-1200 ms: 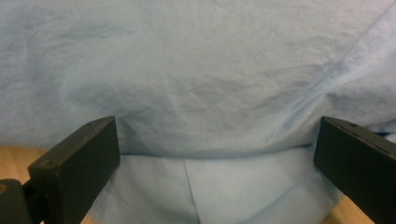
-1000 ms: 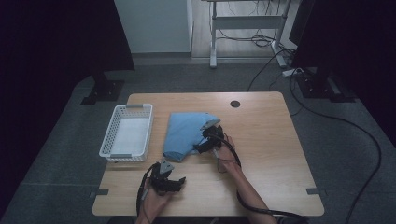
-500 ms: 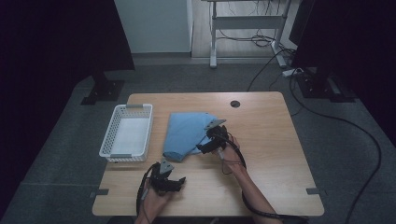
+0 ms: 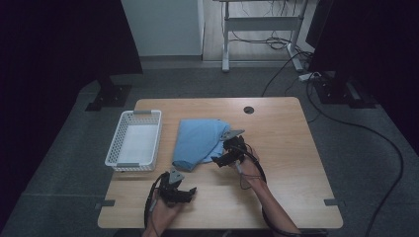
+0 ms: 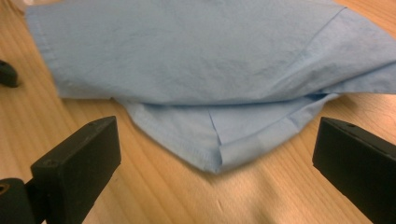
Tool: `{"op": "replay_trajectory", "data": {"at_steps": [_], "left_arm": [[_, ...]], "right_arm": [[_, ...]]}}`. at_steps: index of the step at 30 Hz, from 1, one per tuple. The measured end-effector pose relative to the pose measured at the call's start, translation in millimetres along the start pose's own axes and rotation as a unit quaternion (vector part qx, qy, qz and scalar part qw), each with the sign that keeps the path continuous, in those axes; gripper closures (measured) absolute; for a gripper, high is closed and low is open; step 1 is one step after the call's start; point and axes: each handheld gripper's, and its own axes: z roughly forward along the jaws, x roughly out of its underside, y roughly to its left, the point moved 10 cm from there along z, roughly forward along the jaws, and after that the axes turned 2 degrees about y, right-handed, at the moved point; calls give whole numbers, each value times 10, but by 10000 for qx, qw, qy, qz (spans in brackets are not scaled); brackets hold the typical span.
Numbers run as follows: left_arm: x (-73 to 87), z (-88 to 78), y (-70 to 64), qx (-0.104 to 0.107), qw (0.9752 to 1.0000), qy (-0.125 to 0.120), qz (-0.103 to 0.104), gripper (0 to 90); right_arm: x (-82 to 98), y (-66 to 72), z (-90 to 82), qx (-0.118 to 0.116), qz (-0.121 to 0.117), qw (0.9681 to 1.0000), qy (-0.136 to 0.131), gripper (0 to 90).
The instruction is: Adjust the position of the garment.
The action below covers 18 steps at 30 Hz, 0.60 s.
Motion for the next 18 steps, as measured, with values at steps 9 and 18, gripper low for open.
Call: {"op": "replay_trajectory", "data": {"at_steps": [9, 18], "left_arm": [[0, 0, 1, 0, 10000, 2, 4, 133], [-2, 2, 1, -2, 10000, -1, -1, 133]], "right_arm": [[80, 18, -189, -37, -17, 10000, -53, 15], [171, 55, -333, -35, -6, 10000, -70, 17]]}}
